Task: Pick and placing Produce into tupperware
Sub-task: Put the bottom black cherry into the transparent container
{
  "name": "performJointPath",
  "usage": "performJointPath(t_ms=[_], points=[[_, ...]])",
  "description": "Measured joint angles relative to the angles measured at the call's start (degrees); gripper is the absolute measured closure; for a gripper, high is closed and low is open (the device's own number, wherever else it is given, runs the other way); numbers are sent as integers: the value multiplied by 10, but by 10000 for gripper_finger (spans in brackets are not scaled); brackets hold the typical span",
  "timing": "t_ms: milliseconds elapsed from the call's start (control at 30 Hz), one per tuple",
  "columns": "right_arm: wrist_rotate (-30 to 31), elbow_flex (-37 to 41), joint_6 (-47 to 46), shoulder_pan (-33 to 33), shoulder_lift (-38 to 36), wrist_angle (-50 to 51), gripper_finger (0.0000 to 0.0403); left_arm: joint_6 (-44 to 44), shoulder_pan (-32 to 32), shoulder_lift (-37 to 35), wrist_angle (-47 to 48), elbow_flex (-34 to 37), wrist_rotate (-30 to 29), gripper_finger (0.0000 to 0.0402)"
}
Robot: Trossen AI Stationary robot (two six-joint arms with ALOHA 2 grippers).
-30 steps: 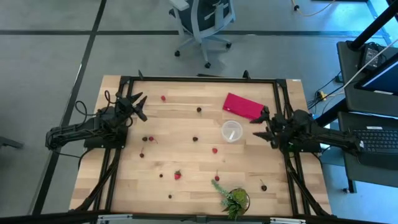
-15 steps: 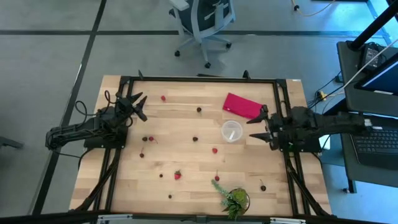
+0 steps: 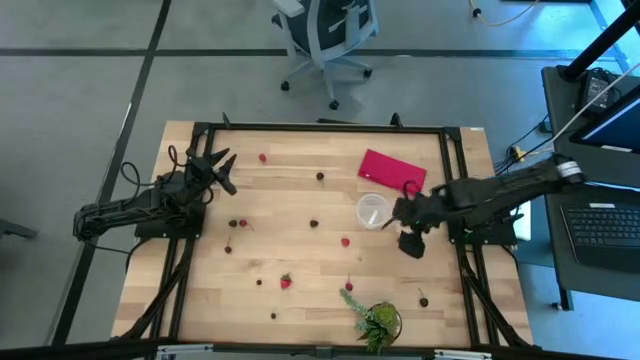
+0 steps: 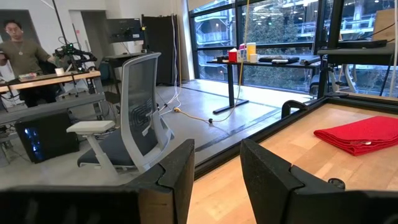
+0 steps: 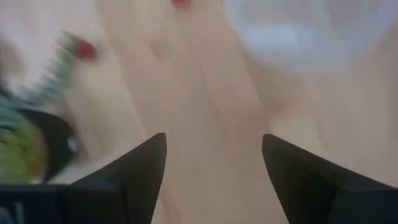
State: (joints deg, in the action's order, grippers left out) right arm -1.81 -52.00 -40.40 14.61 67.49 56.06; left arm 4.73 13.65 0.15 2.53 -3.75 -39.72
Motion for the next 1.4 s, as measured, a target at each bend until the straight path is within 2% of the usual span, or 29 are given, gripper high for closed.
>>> performJointPath(t_ms=[100,233,533,633,767,900,1200,1400], points=[[-29,-21,-99,36,56,48,136,0,0,0,0,0,0,278],[-63,-26,-216,98,98,44,136,0,0,0,0,0,0,278],[-56,-1,-529,261,129,21,136,0,0,0,0,0,0,278],[-44,-1,-604,308,135,-3,136,0,0,0,0,0,0,278],[-29,-1,-643,354,156,-60,136,0,0,0,0,0,0,278],[-27,-1,-645,374,202,-104,136,0,0,0,0,0,0,278],[-27,0,-628,378,301,-136,136,0,0,0,0,0,0,278],[-33,-2,-629,378,310,-149,141,0,0,0,0,0,0,278]])
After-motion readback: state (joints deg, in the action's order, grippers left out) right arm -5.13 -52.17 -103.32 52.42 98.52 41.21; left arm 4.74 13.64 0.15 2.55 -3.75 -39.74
